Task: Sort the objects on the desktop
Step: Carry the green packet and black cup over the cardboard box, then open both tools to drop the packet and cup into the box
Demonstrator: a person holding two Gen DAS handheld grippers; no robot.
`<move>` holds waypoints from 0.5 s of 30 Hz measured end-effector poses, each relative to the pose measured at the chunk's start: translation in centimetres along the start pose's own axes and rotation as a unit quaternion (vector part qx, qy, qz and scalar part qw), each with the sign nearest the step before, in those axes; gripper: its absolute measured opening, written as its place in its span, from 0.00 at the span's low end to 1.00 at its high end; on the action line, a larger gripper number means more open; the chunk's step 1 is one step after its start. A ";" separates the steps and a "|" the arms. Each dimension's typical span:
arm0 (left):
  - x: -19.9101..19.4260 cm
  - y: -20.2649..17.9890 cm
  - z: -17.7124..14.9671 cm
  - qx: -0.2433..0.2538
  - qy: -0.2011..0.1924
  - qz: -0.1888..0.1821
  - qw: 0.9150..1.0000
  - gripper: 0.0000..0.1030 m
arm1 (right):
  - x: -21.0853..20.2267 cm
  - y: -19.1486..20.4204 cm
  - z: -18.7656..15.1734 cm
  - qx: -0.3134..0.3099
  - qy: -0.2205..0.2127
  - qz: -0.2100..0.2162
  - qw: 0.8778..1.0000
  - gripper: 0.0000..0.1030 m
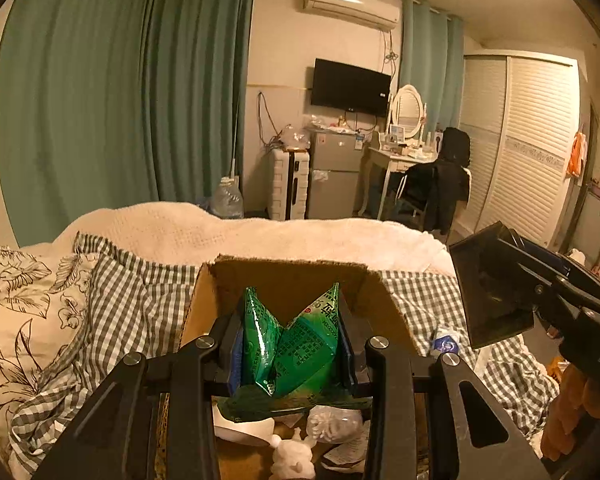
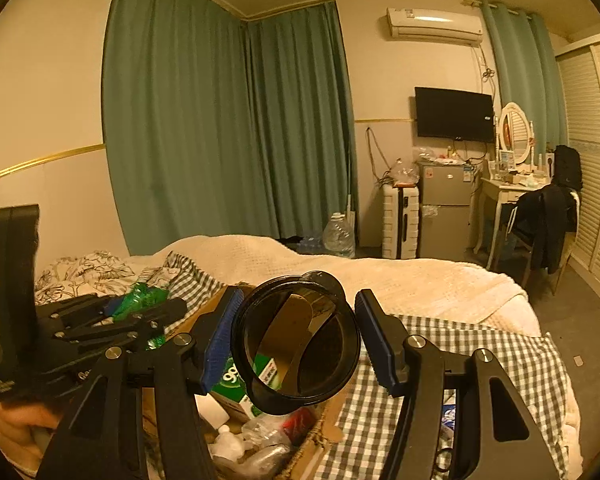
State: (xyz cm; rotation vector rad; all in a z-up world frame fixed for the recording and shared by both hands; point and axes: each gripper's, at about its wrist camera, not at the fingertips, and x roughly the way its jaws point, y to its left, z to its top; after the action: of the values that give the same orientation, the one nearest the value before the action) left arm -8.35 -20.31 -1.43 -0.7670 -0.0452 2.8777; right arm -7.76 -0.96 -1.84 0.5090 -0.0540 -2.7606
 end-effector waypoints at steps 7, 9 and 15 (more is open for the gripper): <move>2.7 1.2 -1.1 -0.010 0.035 0.012 0.999 0.36 | 2.7 0.8 -2.0 -0.008 0.031 0.022 0.999 0.56; 3.4 1.8 -1.3 -0.016 0.046 0.019 0.999 0.36 | 3.8 0.9 -2.6 -0.009 0.044 0.030 0.999 0.56; 5.2 3.0 -2.2 -0.022 0.076 0.036 0.996 0.36 | 6.6 1.0 -3.9 -0.007 0.073 0.055 0.996 0.56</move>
State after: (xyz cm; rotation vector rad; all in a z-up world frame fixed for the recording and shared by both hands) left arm -12.18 -22.48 -6.07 -1.0127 -0.0636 2.8852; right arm -11.85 -3.97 -7.65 0.6815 -0.0273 -2.6082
